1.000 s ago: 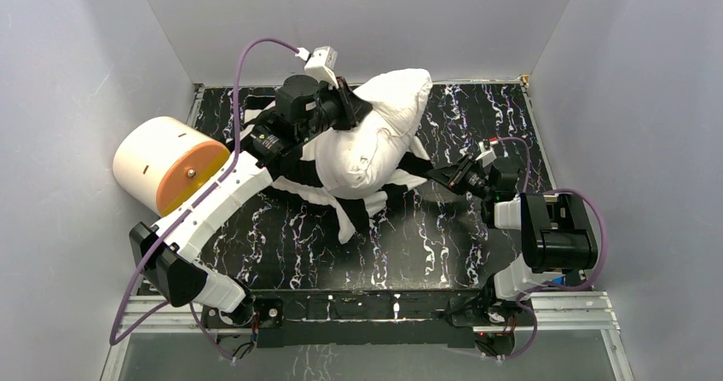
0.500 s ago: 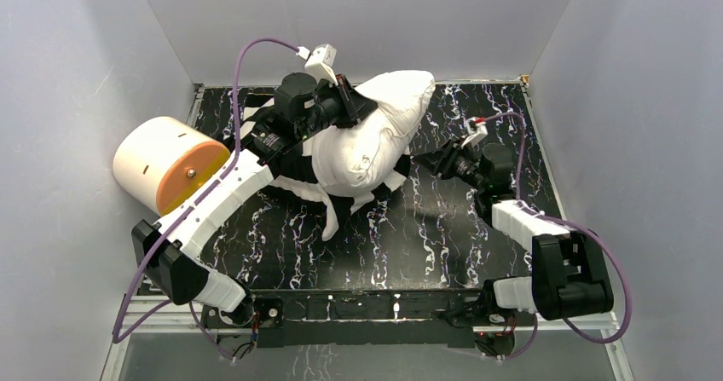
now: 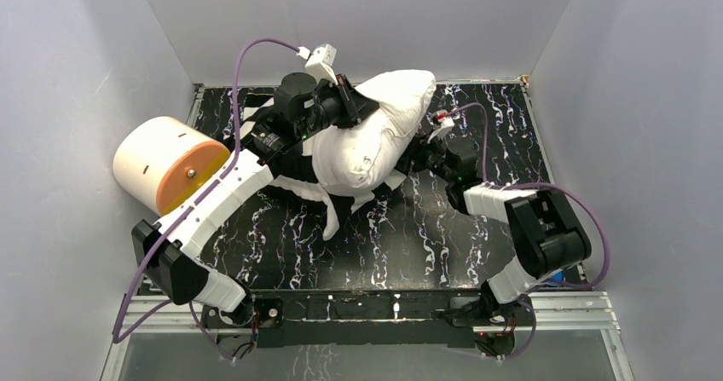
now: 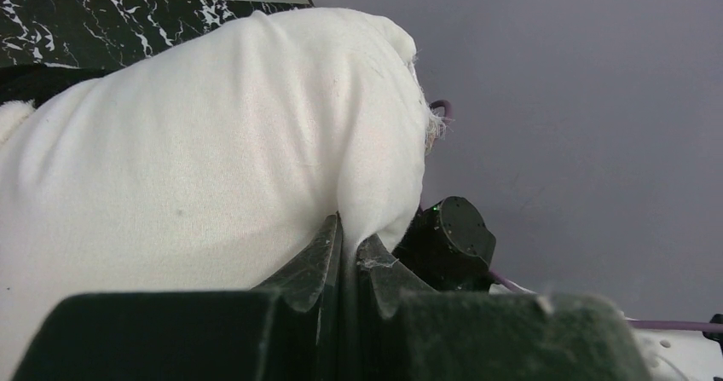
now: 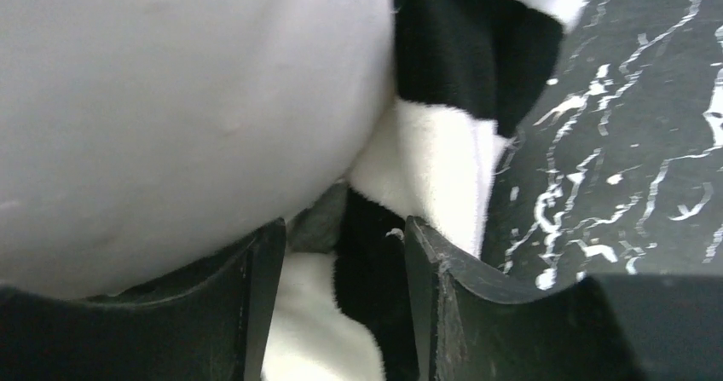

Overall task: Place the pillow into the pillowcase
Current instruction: Stuff the pillow into the pillowcase.

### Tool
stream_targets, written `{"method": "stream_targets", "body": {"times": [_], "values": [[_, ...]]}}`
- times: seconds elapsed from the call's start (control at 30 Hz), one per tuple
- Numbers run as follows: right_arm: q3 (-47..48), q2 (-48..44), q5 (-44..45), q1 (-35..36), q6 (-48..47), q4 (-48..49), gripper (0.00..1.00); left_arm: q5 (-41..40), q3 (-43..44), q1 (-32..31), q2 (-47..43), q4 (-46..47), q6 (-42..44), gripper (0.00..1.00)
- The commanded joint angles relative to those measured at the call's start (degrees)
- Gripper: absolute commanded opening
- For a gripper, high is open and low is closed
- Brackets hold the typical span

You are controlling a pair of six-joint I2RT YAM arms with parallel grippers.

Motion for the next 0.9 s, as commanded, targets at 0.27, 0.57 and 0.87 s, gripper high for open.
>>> {"method": "stream_targets", "body": {"times": [0.27,0.57,0.87], "values": [[7.9,10.2,11.3,3.8,-6.0,10.5,0.64,2.6,2.2,1.0,-2.7,6.3,-4.1,0.00],[11.0,16.1,21.7,8.4,-5.2,14.3,0.67,2.0,1.4,1.0,-3.1,6.8,-4.6,0.00],[12.2,17.5,14.9,6.7,-1.4,20.5,0.00,-4.0,0.1,1.0,-5.3,3.9,-0.9,0.00]]}}
